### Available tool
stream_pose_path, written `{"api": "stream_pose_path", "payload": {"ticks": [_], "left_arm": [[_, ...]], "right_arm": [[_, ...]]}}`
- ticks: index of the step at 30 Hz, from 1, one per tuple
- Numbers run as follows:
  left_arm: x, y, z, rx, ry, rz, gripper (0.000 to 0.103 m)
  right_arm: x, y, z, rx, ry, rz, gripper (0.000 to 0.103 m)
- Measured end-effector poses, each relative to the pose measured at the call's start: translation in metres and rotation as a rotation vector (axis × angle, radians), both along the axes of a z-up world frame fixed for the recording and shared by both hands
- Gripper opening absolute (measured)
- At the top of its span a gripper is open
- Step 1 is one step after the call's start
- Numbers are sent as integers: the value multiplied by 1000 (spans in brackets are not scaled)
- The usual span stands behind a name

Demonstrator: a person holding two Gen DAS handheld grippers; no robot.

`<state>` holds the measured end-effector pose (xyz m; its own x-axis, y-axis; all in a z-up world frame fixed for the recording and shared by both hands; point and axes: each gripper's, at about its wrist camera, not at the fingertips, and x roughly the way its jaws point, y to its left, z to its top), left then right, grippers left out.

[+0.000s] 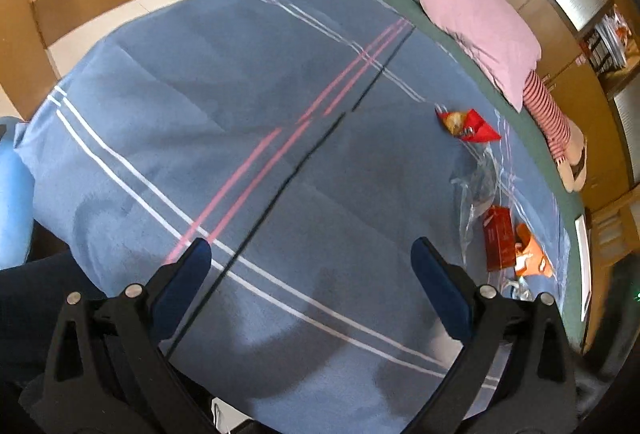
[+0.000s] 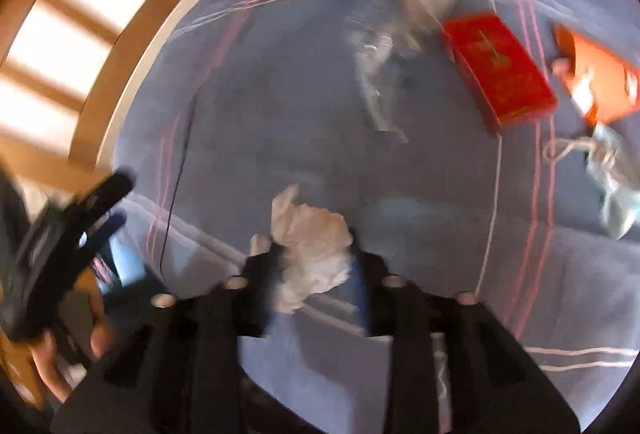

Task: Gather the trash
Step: 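Grasp the white tissue on the bed with the right tool, then grasp the red cigarette box with the right tool while left grasps the white tissue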

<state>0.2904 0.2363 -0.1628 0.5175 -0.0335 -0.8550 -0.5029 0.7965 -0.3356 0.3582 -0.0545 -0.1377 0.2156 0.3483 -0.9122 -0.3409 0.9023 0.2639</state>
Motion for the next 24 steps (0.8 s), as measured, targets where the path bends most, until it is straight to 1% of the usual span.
{"api": "stream_pose_path", "payload": {"ticks": [1,2,4,5,7,9,11,12,13,14,15,17,19,20,21,22,23,24], "left_arm": [[1,-3,-1,0,6,-14,100],[3,-6,-2,-1,10,-26,100],[5,-16,-5,-10,20,-78,100],[6,-20,-6,-20,23,-106,100],[11,-33,-11,-54,37,-197,100],[18,-50,-17,-83,62,-305,100],[21,-64,-21,-81,81,-390,100],[21,-73,-21,-65,84,-431,99],[21,-78,-21,-53,82,-450,99],[21,-85,-20,-40,75,-474,99],[22,-90,-19,-31,64,-492,99],[24,-99,-18,-18,47,-518,99],[24,-111,-18,5,37,-555,99],[25,-119,-19,27,38,-578,99],[27,-128,-20,61,42,-601,99],[28,-136,-23,107,50,-620,99],[30,-141,-26,146,58,-635,93],[29,-146,-29,187,69,-652,87]], "right_arm": [[6,-6,15,-33,-104,-46,92],[10,-8,17,-44,-126,-63,96],[31,-16,17,-110,-168,-143,96],[54,-23,7,-197,-183,-215,96],[74,-24,-7,-255,-169,-243,96],[101,-28,-33,-349,-128,-276,96],[117,-30,-52,-385,-95,-299,96],[122,-35,-62,-373,-69,-314,94],[122,-39,-63,-343,-55,-321,87],[121,-45,-63,-277,-47,-334,74],[118,-49,-60,-258,-57,-346,72],[110,-50,-55,-260,-51,-323,72],[103,-53,-49,-270,-58,-324,71],[96,-56,-42,-279,-70,-333,71],[88,-62,-32,-295,-92,-349,71],[83,-67,-28,-300,-104,-358,71],[74,-74,-18,-295,-117,-366,72],[61,-82,-6,-266,-132,-373,72]]}}
